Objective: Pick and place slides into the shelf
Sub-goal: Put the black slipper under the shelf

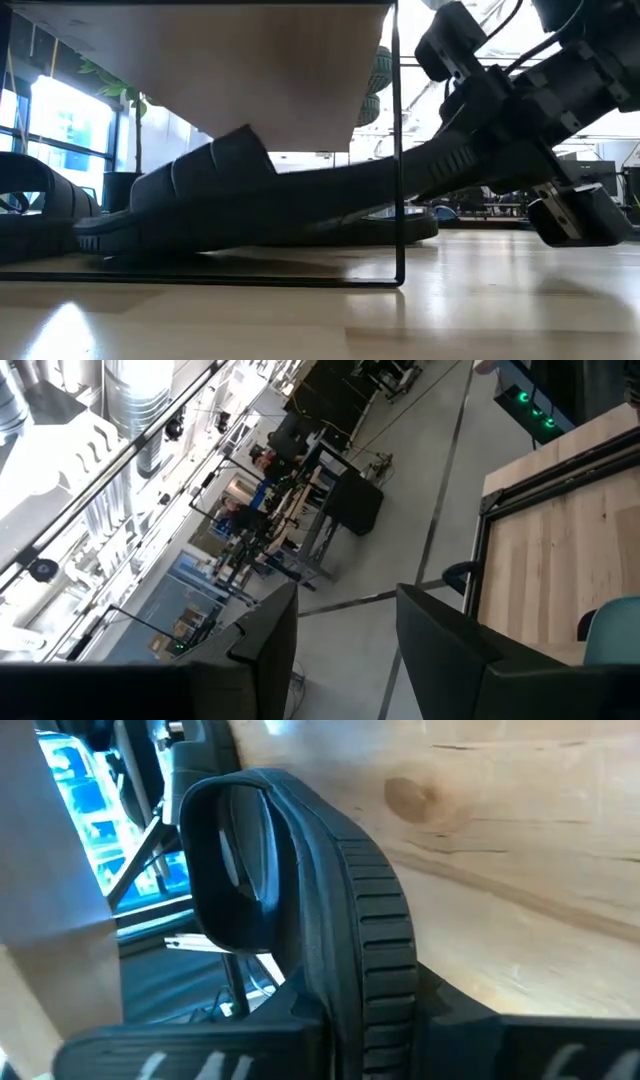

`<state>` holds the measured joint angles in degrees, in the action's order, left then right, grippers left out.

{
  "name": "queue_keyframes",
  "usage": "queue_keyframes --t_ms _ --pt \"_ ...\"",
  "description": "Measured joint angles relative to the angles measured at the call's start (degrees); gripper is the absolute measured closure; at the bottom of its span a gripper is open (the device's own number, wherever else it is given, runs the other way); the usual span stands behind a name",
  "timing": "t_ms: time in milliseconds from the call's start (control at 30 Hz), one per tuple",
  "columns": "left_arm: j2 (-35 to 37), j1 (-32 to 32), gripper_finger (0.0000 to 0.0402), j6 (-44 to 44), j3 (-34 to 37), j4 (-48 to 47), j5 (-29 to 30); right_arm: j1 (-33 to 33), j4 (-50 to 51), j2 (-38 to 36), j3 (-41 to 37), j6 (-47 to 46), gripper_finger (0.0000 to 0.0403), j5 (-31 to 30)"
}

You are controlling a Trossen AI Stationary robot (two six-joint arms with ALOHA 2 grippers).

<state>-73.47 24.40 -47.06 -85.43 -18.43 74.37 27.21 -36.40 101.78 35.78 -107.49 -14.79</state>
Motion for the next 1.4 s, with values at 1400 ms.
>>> queue_keyframes --t_ms 1400 --pt "0.0 0.0 0.0247 0.0 0.0 -0.2 0.0 0.3 4.9 0.0 -0.1 -0.2 0.0252 9.2"
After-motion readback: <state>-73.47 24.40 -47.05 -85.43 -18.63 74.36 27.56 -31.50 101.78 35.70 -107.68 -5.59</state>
